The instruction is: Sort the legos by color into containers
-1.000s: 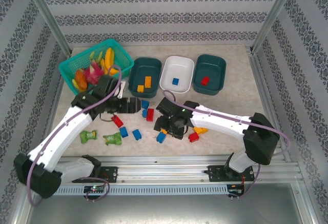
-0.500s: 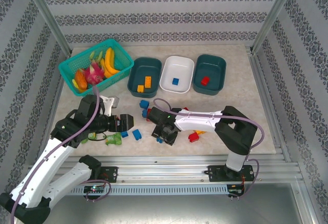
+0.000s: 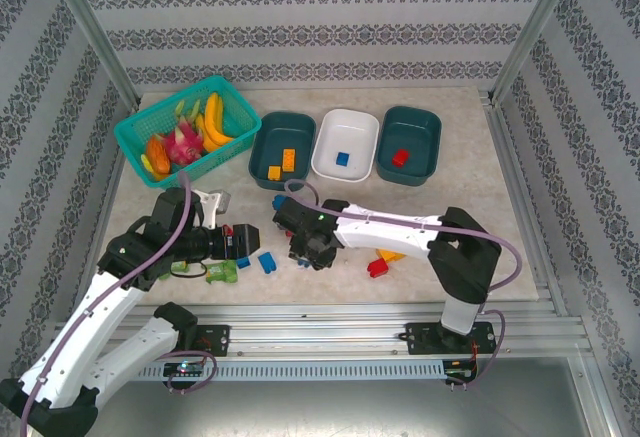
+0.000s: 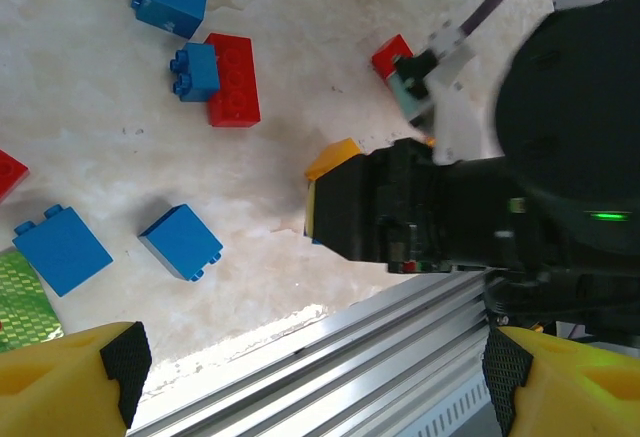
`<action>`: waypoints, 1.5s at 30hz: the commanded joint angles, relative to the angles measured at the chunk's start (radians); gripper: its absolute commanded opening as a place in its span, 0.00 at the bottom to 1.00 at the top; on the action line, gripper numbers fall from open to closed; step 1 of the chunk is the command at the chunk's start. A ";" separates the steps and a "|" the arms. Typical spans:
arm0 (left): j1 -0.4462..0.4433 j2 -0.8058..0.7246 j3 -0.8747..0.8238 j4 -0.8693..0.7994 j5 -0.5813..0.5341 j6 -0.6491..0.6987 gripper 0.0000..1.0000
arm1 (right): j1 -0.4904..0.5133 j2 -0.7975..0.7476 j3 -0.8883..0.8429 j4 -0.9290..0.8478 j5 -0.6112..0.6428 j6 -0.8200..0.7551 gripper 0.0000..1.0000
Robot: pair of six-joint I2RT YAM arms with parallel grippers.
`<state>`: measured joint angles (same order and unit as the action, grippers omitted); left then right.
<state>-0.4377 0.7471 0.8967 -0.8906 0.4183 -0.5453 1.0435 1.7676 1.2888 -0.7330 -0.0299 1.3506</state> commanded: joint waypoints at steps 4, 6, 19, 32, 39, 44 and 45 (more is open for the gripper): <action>-0.011 0.127 0.100 0.118 0.013 -0.106 0.88 | -0.133 -0.136 0.132 -0.159 0.126 -0.290 0.30; -0.010 0.203 0.140 0.149 0.004 -0.123 0.88 | -0.207 -0.132 0.159 -0.135 0.103 -0.393 0.30; -0.010 0.598 0.385 0.279 -0.072 -0.135 0.88 | -0.570 0.250 0.503 -0.106 -0.216 -0.767 0.29; -0.010 0.732 0.455 0.297 -0.100 -0.122 0.88 | -0.629 0.546 0.694 -0.117 -0.315 -0.770 0.30; -0.011 0.735 0.457 0.283 -0.107 -0.119 0.88 | -0.642 0.609 0.730 -0.123 -0.338 -0.765 0.43; -0.011 0.711 0.459 0.249 -0.127 -0.113 0.88 | -0.645 0.574 0.731 -0.123 -0.320 -0.766 0.54; -0.010 0.704 0.460 0.239 -0.134 -0.114 0.88 | -0.643 0.560 0.731 -0.124 -0.316 -0.767 0.56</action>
<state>-0.4385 1.4803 1.3201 -0.6350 0.3157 -0.6708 0.4072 2.3634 1.9888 -0.8379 -0.3466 0.5949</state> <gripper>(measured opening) 0.881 0.549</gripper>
